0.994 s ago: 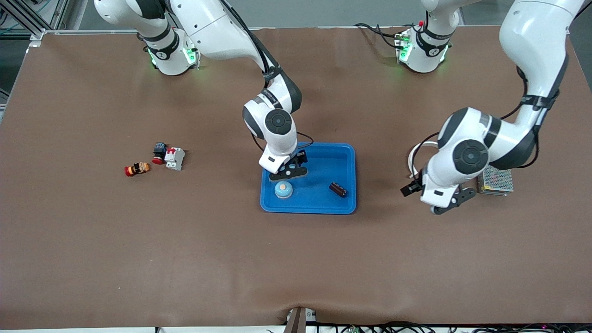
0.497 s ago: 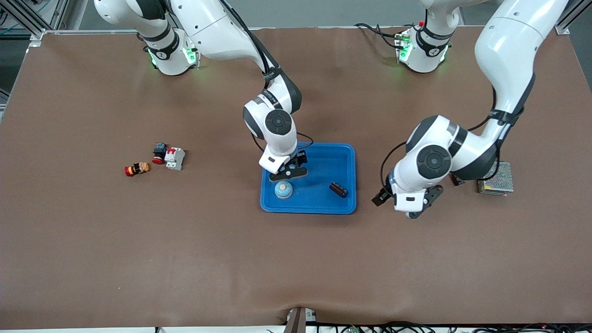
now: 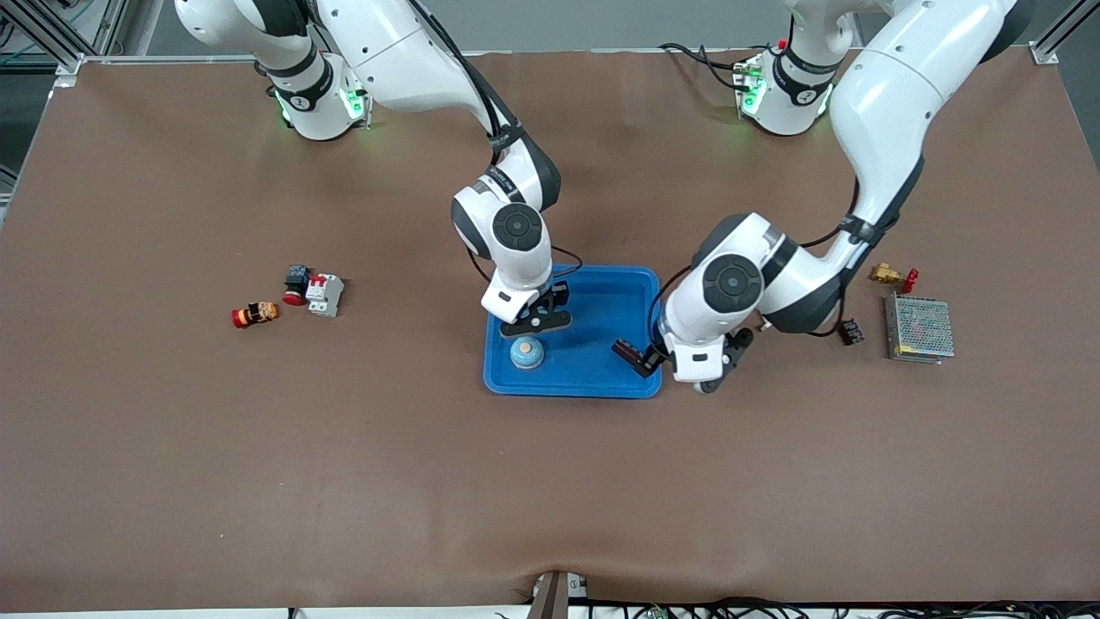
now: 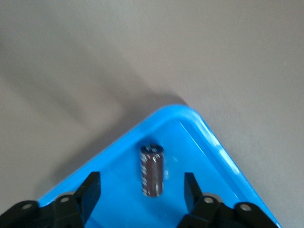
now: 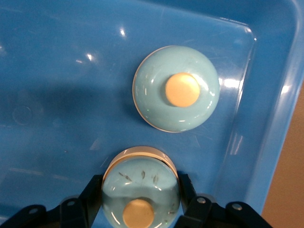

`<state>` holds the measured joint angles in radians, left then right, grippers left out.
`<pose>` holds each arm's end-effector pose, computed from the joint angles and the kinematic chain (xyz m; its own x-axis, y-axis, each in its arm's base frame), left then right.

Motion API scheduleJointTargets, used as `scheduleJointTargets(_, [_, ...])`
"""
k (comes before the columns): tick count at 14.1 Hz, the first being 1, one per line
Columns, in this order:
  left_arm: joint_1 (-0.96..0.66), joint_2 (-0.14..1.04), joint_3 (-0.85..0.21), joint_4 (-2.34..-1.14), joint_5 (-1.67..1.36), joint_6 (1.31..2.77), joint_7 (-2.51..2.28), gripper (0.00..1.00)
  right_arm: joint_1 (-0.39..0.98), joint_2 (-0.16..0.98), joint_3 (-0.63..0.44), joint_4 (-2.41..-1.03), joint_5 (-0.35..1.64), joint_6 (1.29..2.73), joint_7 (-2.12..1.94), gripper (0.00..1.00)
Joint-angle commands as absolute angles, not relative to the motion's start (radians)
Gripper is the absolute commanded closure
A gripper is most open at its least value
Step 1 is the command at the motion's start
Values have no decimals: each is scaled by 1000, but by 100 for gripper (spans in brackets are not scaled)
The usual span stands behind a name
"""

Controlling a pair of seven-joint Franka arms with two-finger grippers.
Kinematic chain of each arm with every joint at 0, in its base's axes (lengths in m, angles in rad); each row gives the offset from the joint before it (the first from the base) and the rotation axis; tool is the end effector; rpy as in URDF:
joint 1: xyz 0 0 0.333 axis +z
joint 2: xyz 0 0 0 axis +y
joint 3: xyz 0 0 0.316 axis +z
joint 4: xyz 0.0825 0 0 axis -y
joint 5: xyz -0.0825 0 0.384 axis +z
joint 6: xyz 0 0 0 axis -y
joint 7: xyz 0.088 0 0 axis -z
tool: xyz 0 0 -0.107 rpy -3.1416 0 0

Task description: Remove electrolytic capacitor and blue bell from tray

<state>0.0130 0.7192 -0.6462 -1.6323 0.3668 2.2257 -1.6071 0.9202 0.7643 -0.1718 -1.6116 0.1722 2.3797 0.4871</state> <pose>0.5945 -0.3469 0.2648 0.6348 0.7642 -0.1141 0.7715 -0.6351 0.0381 0.4968 0.4841 0.1838 0.9827 0.1844 0.0152 0.1845 -0.9828 -0.0106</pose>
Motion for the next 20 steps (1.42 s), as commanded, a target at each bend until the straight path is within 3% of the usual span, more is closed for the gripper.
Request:
scheduleJointTargets(1, [-31,749,-614,-1608,367,2246,-1638,29,930,765,-178,-1611,164,2382,489,50])
scheduleJointTargets(6, [-98,779,-560,-1608,367,2279,-1667,40,927,744,-176,-1601,169,2368,488,52])
scheduleJointTargets(10, [-138,796,-512,-1608,365,2327,-1690,39,913,689,-179,-1586,169,2272,465,52])
scheduleJointTargets(15, [-138,813,-512,-1606,367,2330,-1690,43,796,560,-178,-1585,178,2084,267,52])
scheduleJointTargets(17, [-138,827,-512,-1606,367,2332,-1689,47,724,520,-179,-1585,178,2019,148,52])
scheduleJointTargets(20, [-140,830,-512,-1598,367,2333,-1683,63,606,483,-181,-1585,178,1950,-84,52])
